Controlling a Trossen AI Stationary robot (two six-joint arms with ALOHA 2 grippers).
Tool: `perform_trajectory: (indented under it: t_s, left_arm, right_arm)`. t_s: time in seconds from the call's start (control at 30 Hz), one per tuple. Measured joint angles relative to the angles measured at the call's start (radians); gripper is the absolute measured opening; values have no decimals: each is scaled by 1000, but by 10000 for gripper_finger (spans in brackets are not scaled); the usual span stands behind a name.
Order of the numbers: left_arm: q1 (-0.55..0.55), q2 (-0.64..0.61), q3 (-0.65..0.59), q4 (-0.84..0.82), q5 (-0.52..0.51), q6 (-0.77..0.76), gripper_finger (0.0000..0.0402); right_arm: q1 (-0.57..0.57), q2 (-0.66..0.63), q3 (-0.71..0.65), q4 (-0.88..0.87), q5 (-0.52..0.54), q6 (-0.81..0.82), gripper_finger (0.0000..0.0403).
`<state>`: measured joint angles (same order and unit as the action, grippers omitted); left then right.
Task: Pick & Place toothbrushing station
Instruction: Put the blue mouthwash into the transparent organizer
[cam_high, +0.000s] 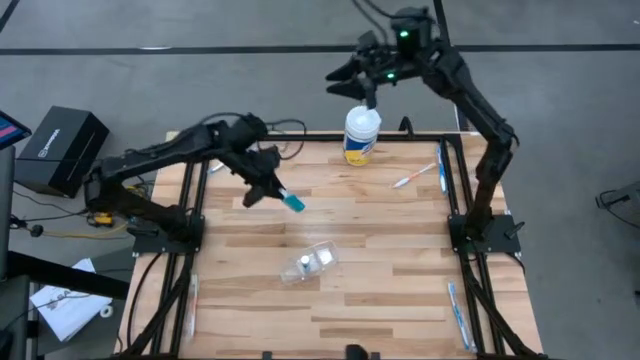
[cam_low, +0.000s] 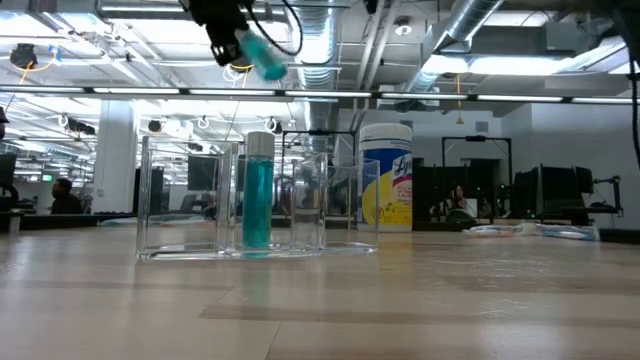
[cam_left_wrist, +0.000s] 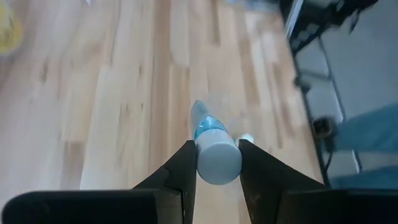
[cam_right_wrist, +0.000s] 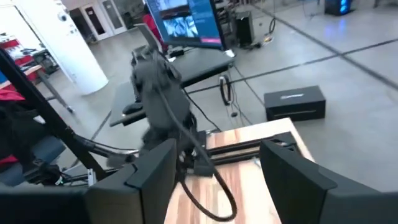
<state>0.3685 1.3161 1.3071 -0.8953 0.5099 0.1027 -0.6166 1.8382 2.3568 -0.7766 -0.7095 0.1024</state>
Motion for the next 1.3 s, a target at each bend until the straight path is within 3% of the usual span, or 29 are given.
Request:
perform_trajectory:
  t_s: [0.33, 0.63, 1.13, 1.3]
  left_arm:
    - [-184, 113, 0, -22, -142, -4, 88]
    - [-277, 128, 0, -15, -226, -54, 87]
    - [-299, 128, 0, -15, -230, -66, 87]
    - [-337, 183, 8, -37, -218, -50, 87]
  right_arm:
    - [2, -147, 0, -83, 42, -81, 208]
    - [1, -184, -1, -95, 41, -114, 203]
    - [28, -184, -1, -106, 30, -140, 194]
    - [26, -184, -1, -98, 30, -140, 193]
